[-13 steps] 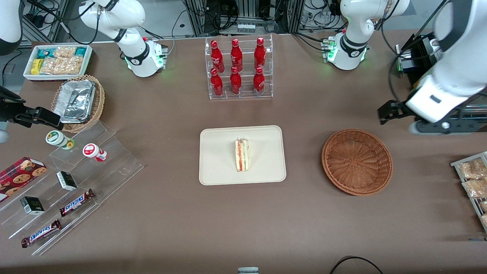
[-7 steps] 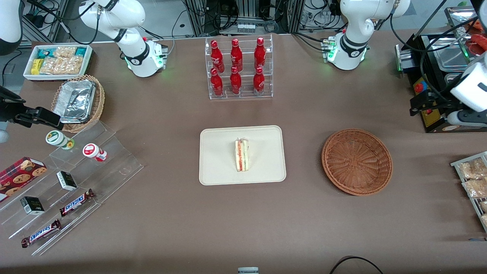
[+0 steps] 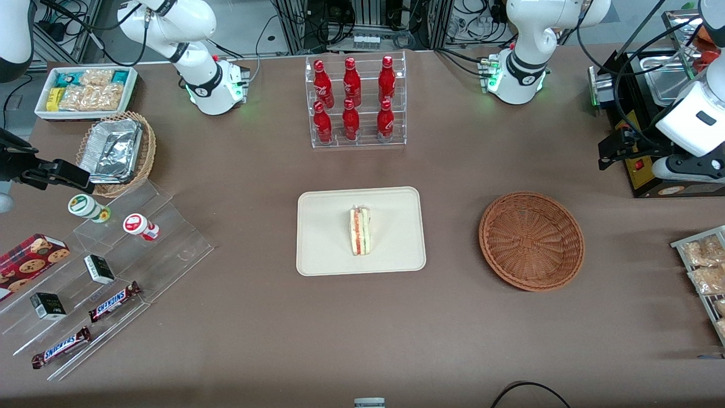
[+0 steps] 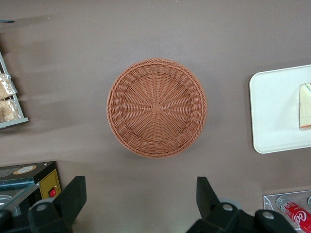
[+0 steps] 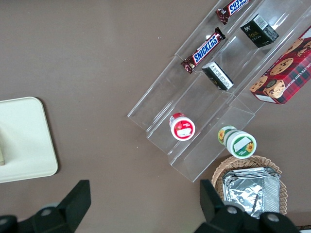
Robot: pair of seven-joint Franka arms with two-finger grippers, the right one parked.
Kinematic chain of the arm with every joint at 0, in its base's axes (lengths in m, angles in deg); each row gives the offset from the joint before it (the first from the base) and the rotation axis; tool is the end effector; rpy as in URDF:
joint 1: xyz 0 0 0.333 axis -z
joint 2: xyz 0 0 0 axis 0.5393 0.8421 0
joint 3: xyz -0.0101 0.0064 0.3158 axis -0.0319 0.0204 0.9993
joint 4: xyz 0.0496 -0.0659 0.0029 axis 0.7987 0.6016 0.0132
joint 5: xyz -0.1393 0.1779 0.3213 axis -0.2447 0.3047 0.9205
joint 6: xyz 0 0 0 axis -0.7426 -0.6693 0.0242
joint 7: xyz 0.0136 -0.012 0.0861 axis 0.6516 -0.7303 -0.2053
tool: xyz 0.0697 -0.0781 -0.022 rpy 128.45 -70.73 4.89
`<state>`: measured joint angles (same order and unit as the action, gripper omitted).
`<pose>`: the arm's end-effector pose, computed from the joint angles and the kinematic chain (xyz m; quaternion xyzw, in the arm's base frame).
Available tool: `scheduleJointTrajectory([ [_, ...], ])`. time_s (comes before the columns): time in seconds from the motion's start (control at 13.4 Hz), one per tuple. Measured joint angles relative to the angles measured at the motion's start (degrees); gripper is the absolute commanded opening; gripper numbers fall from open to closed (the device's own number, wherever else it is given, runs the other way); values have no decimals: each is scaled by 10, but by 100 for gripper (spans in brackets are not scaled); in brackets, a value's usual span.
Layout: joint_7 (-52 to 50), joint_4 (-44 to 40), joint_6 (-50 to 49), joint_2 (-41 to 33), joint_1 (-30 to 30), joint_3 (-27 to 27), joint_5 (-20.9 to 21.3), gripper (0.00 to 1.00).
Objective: Place sandwich from basket to tray
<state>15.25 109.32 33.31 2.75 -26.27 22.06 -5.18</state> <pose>0.5535 -0.0450 0.6301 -0.9986 0.0527 0.0038 0.0029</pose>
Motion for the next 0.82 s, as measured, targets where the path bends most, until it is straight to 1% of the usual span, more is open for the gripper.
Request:
scheduleJointTrajectory([
  [0.22, -31, 0, -1, 1, -6, 0, 0, 100],
  [0.82, -37, 0, -17, 2, -8, 0, 0, 100],
])
